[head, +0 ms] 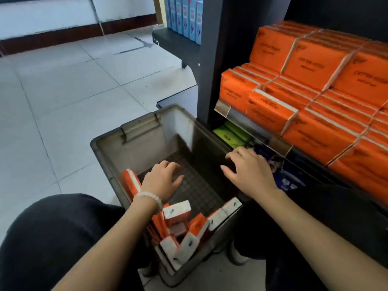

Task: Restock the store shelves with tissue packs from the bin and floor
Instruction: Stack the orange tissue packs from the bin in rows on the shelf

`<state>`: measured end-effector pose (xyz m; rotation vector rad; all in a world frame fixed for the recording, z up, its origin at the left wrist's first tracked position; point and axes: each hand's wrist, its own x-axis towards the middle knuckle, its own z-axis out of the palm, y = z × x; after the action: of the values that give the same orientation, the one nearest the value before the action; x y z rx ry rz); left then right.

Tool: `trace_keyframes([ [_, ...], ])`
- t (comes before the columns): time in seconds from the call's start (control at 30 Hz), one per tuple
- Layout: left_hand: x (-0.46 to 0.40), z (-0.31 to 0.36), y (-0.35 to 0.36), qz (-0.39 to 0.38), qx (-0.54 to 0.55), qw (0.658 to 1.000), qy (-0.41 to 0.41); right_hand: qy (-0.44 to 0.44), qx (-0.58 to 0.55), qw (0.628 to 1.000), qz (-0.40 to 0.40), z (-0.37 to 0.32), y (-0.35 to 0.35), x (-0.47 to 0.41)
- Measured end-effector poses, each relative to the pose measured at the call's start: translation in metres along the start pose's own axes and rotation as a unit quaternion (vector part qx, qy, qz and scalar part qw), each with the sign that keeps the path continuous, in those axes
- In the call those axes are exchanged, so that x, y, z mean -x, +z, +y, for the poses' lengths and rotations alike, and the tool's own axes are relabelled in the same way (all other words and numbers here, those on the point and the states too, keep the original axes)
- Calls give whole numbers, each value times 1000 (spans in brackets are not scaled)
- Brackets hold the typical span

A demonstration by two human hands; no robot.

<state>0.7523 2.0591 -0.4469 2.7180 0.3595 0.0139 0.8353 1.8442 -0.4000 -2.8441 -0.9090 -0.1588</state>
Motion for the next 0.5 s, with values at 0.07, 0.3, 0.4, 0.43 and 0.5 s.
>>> trace_keyframes([
  [0.07, 8, -8, 20, -63, -21, 997, -26, 8, -25, 997, -77, 0, 22, -1],
  [0.3, 14, -24, 79, -223, -124, 967, -12, 33, -71, 953, -293, -9, 78, -28],
  [0.4, 2, -32, 96, -248, -124, 960, -25, -6, -78, 925, -373, -15, 99, -34],
  [0.43, -3, -34, 100, -265, -113, 957, -36, -27, -75, 908, -412, -17, 107, -34],
  [0.5, -11, -37, 107, -284, -97, 952, -51, -55, -72, 870, -485, -20, 123, -32],
])
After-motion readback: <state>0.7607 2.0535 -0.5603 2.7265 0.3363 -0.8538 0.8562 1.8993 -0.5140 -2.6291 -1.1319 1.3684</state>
